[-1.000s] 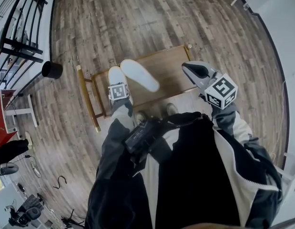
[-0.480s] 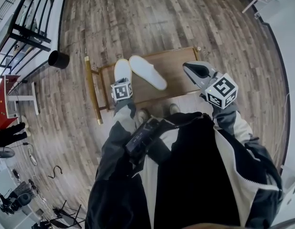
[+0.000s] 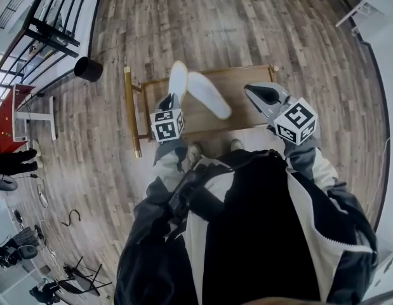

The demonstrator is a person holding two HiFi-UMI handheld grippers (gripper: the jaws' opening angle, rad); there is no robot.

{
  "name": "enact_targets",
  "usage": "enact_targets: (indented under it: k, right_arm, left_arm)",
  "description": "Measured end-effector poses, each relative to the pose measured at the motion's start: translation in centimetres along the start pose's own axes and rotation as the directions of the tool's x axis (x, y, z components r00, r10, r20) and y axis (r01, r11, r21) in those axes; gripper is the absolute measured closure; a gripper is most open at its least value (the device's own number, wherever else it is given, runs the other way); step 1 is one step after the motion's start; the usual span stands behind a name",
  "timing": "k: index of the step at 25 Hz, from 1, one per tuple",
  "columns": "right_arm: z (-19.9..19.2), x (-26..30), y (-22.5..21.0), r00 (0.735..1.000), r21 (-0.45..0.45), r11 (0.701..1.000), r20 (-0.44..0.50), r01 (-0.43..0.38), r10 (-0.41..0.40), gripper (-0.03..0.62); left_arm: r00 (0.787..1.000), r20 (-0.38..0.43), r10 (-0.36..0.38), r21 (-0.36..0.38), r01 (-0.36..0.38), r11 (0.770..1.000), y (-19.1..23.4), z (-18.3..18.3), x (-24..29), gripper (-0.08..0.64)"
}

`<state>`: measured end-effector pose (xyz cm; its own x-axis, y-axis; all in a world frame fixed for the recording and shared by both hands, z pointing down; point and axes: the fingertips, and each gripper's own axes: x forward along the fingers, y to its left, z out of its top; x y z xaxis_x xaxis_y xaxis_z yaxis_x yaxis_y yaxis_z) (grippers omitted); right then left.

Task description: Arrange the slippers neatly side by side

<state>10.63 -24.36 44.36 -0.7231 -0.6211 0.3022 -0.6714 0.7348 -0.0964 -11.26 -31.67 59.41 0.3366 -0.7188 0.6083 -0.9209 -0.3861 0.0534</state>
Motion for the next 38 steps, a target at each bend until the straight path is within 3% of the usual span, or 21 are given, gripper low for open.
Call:
enact_targets:
  k: [4, 8, 13, 27, 38]
  right_arm:
    - [-0.1, 0.6, 0.3, 1.0, -0.002, 1.0, -0.003, -0.023, 0.023, 0.588]
    - [-0.1, 1.1, 0.5, 0.999, -0.006, 0.999, -0.005, -0.037, 0.037, 0.588]
    - [-0.2, 1.7, 0.5, 0.999, -0.005, 0.999, -0.009, -0.053, 0.053, 0.588]
    - [0.7, 3.7, 1.9, 0.995, -0.037, 0.994, -0.01, -0.099, 0.098, 0.588]
    - [0.1, 3.1, 0.8, 0.999, -0.035, 0.999, -0.032, -0.036, 0.035, 0.588]
  left_arm:
    - [0.992, 0.121, -0.022, -0.009, 0.023, 1.0, -1.5, 3.6, -3.6, 0.532]
    - [0.971, 0.236, -0.03, -0.022, 0.036, 0.999, -2.2, 6.5, -7.6, 0.532]
    - [0.954, 0.3, -0.014, -0.009, 0.017, 1.0, -2.3, 8.3, -10.7, 0.534]
    - [0.959, 0.283, 0.024, -0.05, -0.01, 0.999, -0.4, 7.0, -11.2, 0.532]
    - [0.989, 0.118, 0.088, -0.142, -0.071, 0.987, 4.9, 0.3, -6.9, 0.532]
